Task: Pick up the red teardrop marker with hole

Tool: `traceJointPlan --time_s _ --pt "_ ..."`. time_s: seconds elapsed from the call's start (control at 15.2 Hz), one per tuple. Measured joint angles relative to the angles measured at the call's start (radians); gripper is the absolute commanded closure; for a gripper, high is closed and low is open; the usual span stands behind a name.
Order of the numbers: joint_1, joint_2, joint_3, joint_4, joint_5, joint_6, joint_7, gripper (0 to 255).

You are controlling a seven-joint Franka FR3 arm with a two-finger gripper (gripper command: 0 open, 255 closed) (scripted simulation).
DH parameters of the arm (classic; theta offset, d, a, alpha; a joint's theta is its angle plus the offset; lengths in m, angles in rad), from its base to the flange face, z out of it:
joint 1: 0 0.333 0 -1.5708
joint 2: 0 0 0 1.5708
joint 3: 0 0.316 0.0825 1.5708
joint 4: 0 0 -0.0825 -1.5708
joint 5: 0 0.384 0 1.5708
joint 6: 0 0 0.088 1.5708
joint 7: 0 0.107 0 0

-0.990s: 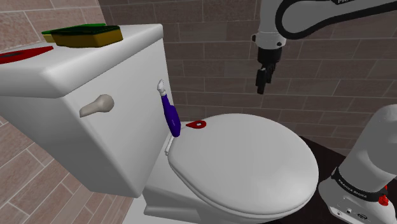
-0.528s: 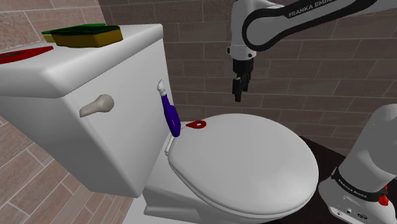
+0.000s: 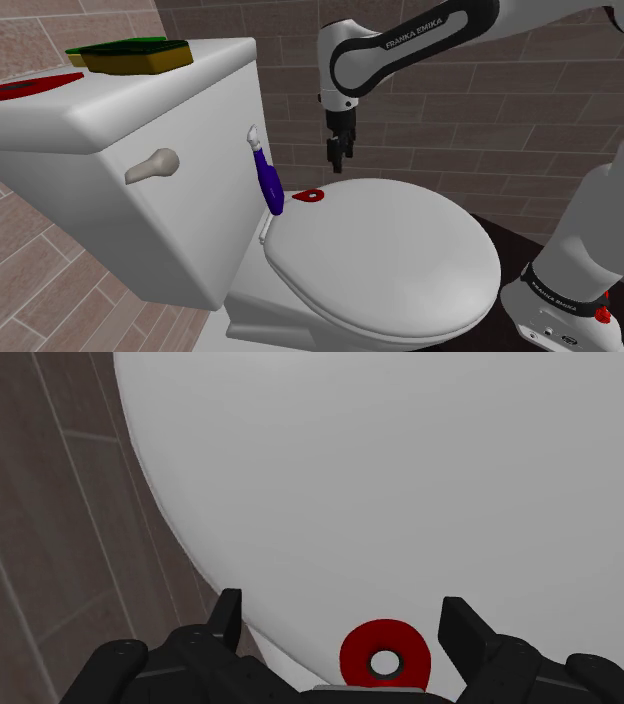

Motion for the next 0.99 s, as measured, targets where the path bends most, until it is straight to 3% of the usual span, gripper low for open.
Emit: traceJointPlan --time_s 0.53,0.99 --pt "0.046 0.31 0.04 0.291 0.014 -0.019 -0.015 0" --pt "0.055 0.378 0.043 0.298 0.011 0.038 -0.018 0"
